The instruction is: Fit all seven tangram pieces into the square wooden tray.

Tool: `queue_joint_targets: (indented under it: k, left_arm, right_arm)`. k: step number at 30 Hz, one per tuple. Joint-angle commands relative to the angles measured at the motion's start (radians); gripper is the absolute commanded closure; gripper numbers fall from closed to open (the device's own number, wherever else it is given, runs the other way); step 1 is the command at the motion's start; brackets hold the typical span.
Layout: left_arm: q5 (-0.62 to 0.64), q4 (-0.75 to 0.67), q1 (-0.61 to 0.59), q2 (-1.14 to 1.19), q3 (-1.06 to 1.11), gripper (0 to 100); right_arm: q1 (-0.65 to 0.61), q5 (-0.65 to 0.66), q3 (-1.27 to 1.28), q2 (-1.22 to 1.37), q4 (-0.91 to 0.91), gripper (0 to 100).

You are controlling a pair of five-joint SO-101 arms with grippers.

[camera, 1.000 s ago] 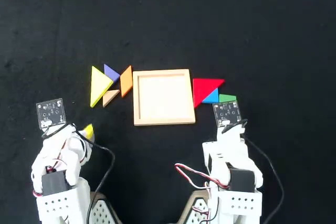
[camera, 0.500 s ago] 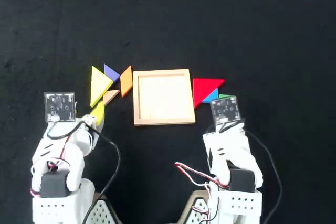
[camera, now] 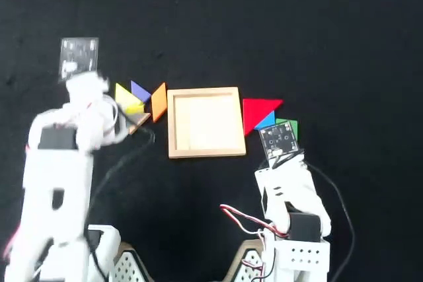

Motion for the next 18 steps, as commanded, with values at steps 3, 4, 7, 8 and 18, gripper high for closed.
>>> queue_joint_targets:
  k: [3,4,7,8,18]
  left_arm:
    - [0.109,0.071,-0.033,0.416,-0.407,68]
    - [0.124,0.072,-0.047,0.476,-0.453,68]
    - [0.118,0.110,-0.067,0.632,-0.564,68]
    - [0.104,0.133,-0.067,0.684,-0.601,68]
    - [0.046,0.238,-0.104,1.145,-0.924,67]
  right_arm:
    - [0.011,0.015,0.002,-0.070,0.003,98.7]
    - [0.011,0.015,0.002,-0.070,0.003,98.7]
    - [0.009,0.018,0.002,-0.070,0.005,98.7]
    - [0.009,0.018,0.002,-0.070,0.005,98.7]
    - [0.009,0.020,0.002,-0.068,0.008,98.7]
